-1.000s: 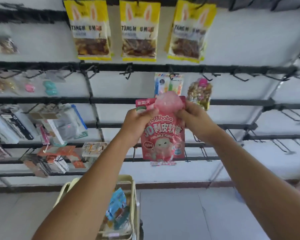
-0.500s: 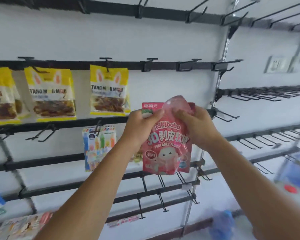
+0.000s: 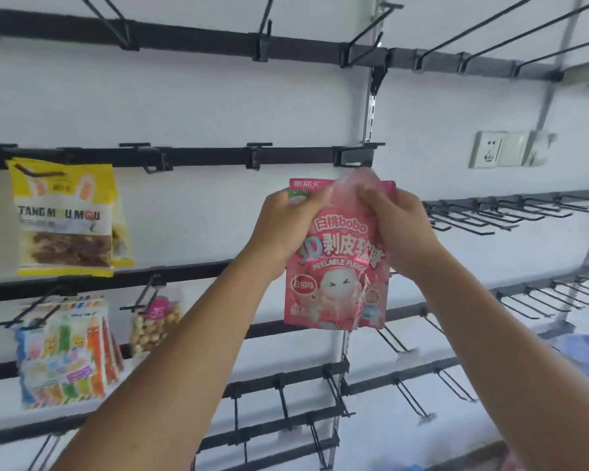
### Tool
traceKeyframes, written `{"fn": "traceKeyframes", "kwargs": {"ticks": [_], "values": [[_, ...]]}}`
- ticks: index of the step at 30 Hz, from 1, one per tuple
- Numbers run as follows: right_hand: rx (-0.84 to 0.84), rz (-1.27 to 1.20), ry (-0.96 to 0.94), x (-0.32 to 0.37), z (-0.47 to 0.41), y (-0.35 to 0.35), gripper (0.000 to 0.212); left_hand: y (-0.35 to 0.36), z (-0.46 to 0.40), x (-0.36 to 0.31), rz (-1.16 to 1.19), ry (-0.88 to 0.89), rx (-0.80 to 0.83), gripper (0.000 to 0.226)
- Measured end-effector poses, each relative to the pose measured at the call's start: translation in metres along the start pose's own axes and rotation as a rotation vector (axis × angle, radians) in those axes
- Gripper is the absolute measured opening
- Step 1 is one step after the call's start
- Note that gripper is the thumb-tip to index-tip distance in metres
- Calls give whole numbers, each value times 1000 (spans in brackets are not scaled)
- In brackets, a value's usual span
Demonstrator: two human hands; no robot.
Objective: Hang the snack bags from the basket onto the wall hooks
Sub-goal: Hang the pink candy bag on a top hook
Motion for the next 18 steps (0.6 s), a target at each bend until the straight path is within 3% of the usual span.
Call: {"fn": "traceKeyframes", "kwargs": {"ticks": [6, 9, 18], "values": [[108, -14, 28, -17, -46, -58, 27, 56, -35, -8, 49, -9, -151, 27], [167, -19, 48, -24, -61, -64, 19, 64, -44, -8, 70, -21, -221, 26], [228, 18, -5, -30, -90, -61, 20, 61, -67, -12, 89, -2, -297, 15]]}}
Point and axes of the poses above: each hand's wrist, its own z-axis away from the middle knuckle, its own y-axis out of the palm, x = y × z, the point moved 9 cm from there along -z, towards the middle knuckle, and after that the axes turned 13 degrees about -y, right-handed, at the moved point
